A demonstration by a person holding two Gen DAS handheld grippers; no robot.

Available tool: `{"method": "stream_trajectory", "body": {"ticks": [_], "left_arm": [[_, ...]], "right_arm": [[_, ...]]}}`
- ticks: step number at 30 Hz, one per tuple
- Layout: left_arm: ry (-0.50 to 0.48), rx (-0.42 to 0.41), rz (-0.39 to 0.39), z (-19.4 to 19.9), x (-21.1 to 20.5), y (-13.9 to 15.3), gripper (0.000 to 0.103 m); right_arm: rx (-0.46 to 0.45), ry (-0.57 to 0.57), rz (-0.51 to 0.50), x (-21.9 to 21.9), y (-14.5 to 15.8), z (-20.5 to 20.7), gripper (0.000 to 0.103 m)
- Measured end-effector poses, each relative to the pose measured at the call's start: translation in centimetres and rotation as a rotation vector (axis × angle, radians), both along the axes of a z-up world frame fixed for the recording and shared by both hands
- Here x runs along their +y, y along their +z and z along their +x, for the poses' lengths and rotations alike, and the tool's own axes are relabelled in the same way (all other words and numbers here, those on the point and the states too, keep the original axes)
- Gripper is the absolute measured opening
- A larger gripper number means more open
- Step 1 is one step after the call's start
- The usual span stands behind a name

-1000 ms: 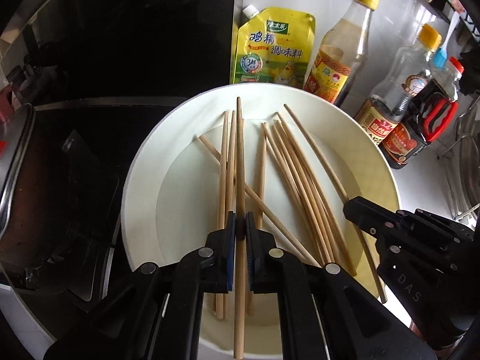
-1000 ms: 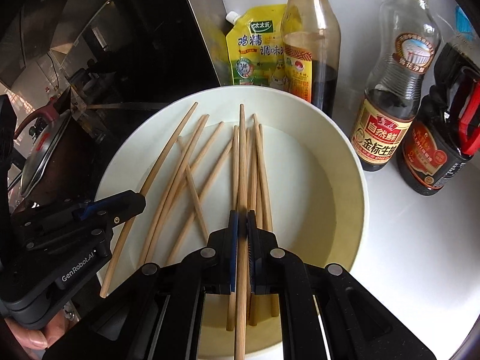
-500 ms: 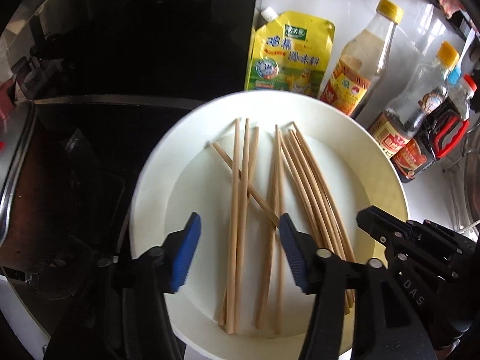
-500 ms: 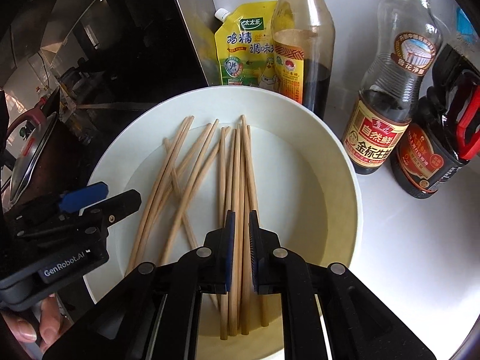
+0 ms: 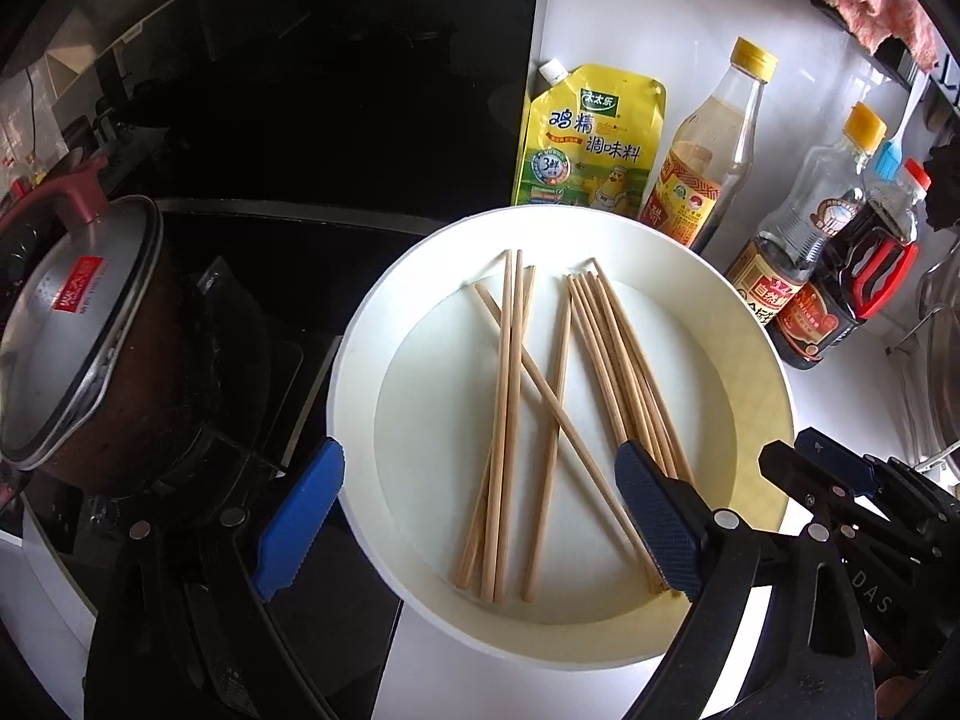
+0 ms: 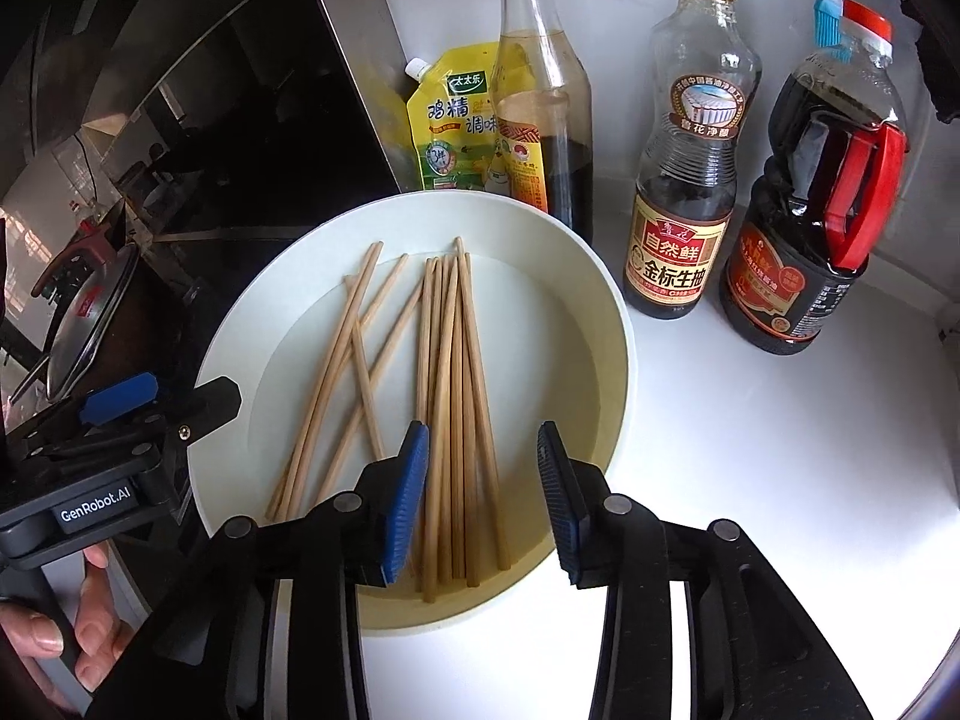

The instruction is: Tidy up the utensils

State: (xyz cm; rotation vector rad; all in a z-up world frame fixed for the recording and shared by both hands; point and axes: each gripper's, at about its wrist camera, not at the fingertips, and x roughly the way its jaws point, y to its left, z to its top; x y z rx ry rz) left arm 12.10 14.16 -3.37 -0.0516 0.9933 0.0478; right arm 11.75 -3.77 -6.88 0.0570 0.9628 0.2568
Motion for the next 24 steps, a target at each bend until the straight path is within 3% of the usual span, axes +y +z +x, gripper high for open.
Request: {"method": "stream_trajectory", "body": {"ticks": [24], "left_arm": [[0.041,-0.051,0.016,-4.9,-1.0,3.0,0.094]], "right_arm": [[-0.074,0.035,0.000,-0.3,2.9,-5.1,0.047]]}}
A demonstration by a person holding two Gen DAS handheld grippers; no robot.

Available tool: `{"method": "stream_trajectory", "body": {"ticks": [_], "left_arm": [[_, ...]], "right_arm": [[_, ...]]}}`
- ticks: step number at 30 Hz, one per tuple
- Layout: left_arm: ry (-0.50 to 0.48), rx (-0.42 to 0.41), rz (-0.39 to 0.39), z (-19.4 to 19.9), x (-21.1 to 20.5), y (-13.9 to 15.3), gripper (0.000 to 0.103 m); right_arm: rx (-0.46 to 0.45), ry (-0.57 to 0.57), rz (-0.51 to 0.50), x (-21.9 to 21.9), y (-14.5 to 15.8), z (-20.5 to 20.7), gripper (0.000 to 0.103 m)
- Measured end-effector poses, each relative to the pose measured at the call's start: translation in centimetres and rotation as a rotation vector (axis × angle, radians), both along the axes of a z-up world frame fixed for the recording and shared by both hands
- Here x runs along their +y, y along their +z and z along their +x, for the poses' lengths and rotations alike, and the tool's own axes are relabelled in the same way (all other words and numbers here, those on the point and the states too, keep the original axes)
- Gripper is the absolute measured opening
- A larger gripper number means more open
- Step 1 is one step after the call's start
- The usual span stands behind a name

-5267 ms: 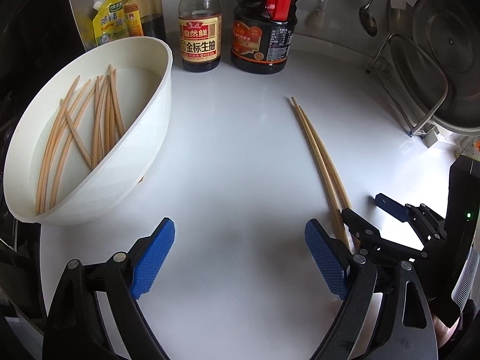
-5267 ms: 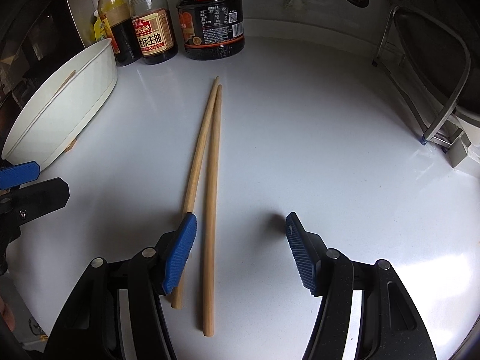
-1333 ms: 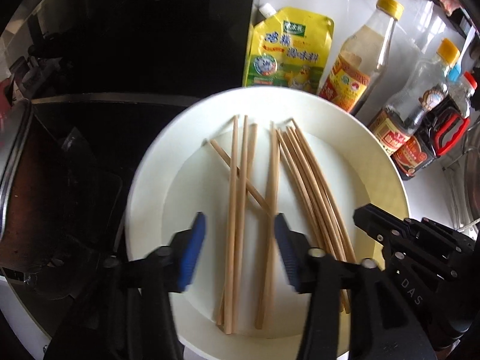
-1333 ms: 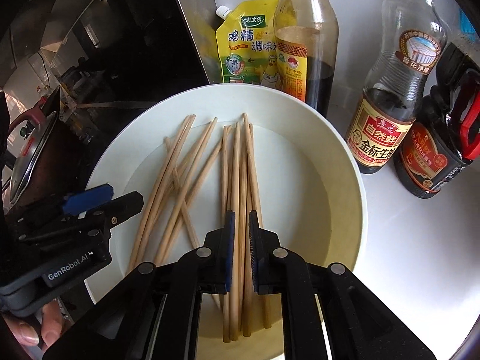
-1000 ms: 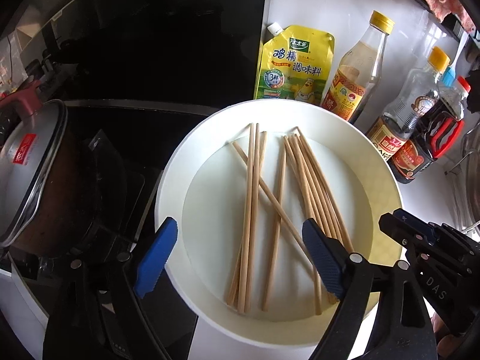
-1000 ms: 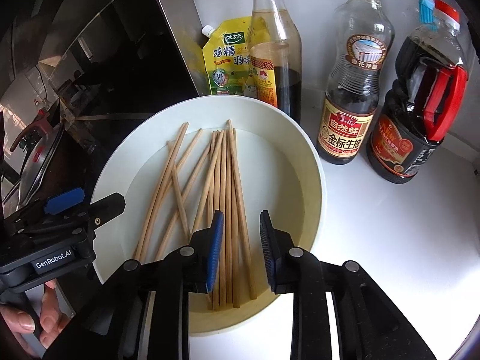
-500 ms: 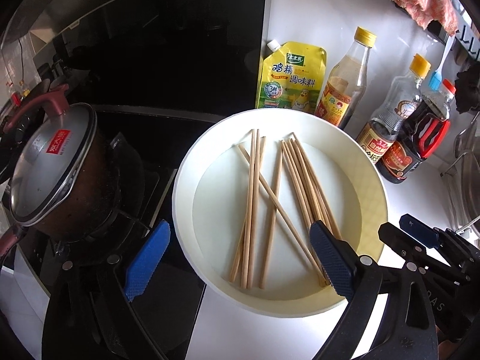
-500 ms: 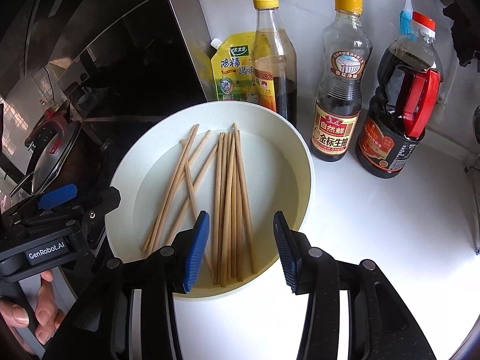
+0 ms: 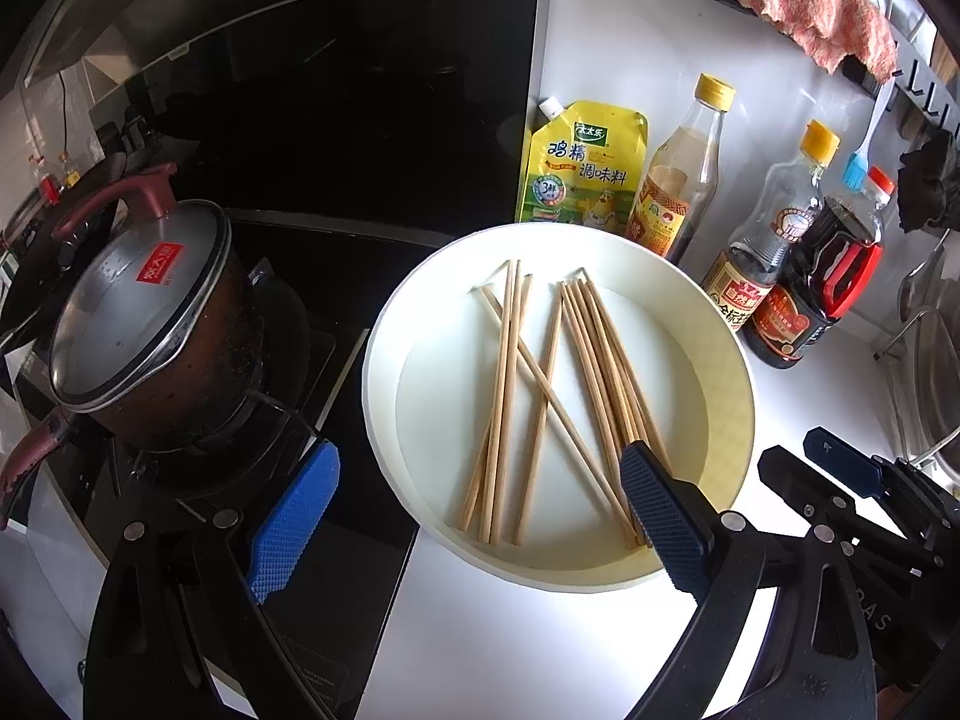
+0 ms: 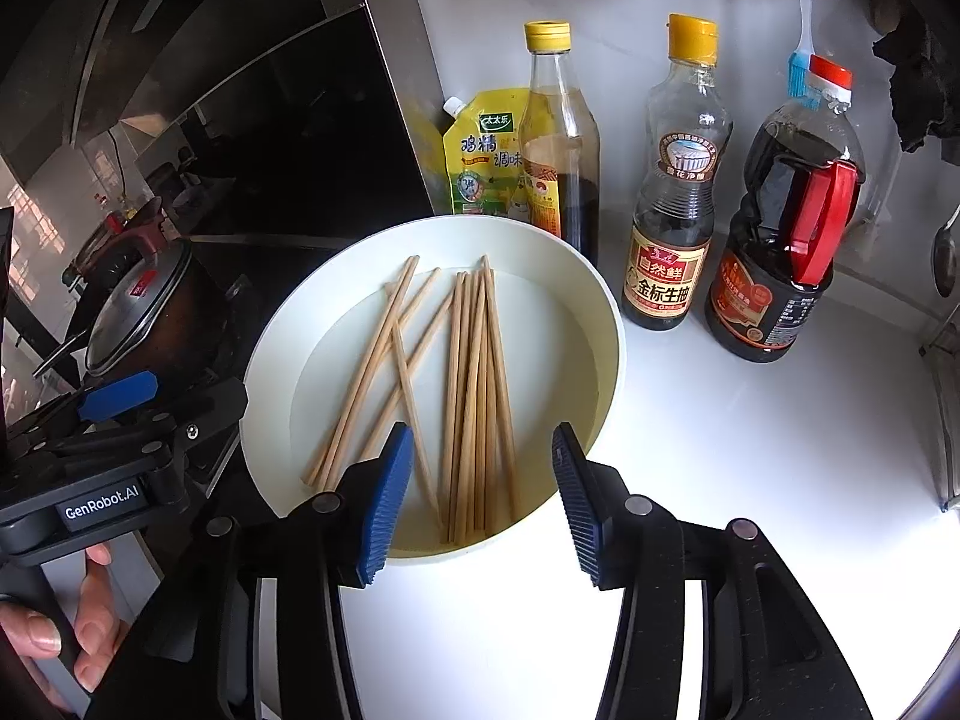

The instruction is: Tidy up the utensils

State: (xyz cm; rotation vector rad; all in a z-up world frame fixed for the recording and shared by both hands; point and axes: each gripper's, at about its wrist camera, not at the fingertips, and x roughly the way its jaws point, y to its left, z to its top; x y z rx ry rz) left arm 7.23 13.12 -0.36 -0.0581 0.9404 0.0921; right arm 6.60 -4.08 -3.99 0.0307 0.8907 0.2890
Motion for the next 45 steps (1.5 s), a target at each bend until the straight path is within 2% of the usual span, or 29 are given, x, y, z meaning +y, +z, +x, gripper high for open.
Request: {"method": "stream_trajectory", "body": {"ticks": [10,23,45], "left_arm": [[0.039,-0.019,-0.009,-0.8,0.2,0.5,0.096],[0.081,0.004,0.030,-0.4,0.4,0.1,0.096],[0.078,0.007,0.053,0.0,0.2,0.0,0.096]], "right_arm": [[-0.006,0.012,0.006,-0.2,0.3,-0.6,0.050],[0.000,0.022,0.009,-0.1,0.2,-0.2,0.053],[0.012,0.020,0.004,-0.1,-0.1,0.7,0.054]]}}
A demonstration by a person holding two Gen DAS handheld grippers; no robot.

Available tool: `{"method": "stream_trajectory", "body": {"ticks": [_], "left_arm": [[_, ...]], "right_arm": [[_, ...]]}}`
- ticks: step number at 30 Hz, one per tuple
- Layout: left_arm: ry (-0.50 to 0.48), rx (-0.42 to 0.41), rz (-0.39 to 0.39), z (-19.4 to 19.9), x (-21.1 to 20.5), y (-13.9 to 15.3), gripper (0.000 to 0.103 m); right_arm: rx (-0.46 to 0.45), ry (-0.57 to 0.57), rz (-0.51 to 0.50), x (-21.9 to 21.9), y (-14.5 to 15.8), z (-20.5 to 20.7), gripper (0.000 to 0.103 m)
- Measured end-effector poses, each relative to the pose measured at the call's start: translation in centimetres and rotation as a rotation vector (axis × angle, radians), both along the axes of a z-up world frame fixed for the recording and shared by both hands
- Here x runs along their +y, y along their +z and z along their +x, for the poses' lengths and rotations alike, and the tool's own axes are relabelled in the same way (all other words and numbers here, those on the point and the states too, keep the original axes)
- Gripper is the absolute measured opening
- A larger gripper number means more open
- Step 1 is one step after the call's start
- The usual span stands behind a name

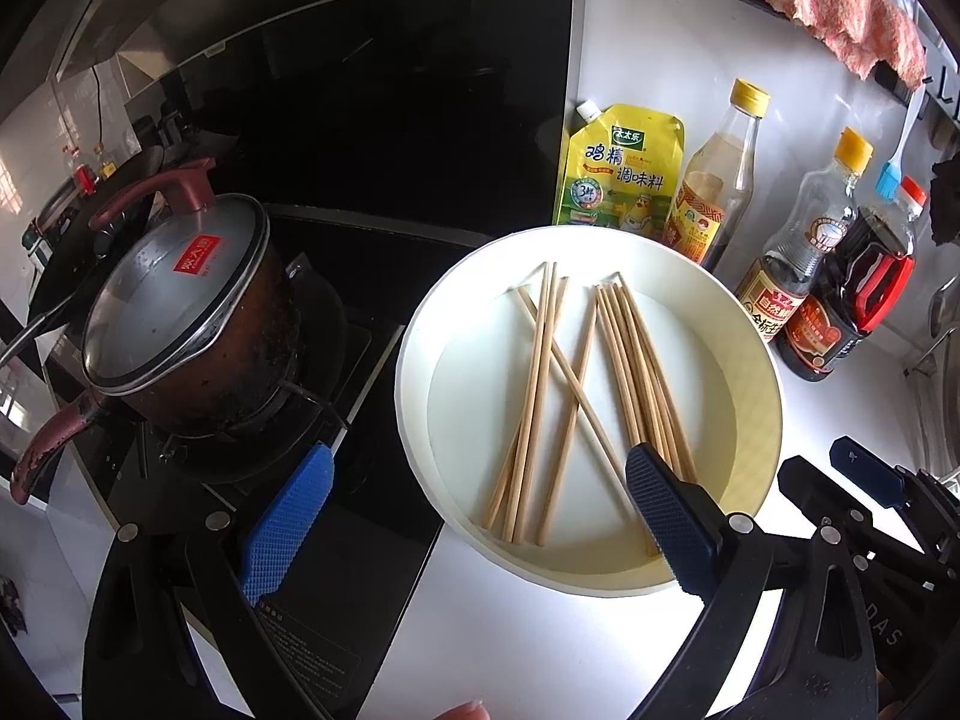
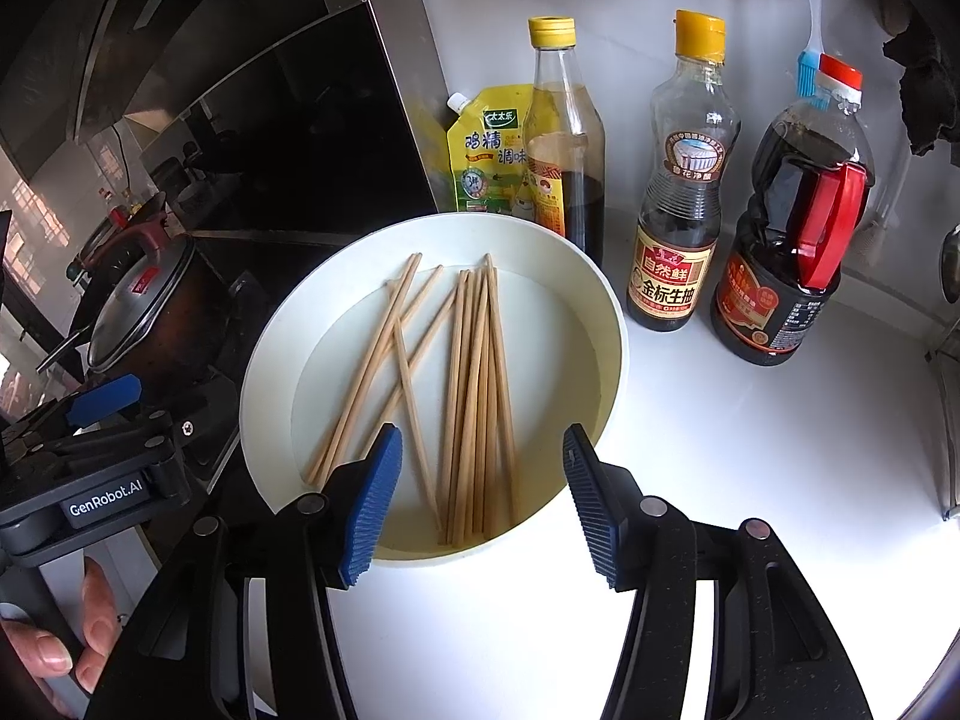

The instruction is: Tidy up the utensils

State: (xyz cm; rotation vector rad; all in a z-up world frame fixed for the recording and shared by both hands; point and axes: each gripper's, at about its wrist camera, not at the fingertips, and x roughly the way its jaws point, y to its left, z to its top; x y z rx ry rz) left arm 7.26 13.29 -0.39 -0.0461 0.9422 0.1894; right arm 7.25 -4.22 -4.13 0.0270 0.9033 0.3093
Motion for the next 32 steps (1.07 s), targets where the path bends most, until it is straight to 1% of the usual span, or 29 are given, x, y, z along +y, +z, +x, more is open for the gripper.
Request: {"method": "stream_trajectory", "body": {"ticks": [24,27,32], "left_arm": [[0.010,-0.001,-0.017,-0.61,-0.27,0.14,0.096],[0.018,0.006,-0.025,-0.55,-0.12,0.06,0.096],[0.019,0.011,-0.024,-0.36,-0.02,-0.05,0.096]], "right_arm": [[0.004,0.006,-0.005,0.11,-0.24,-0.18,0.054],[0.007,0.008,-0.006,0.11,-0.31,-0.19,0.056],[0.008,0.010,-0.006,0.03,-0.32,-0.23,0.057]]}}
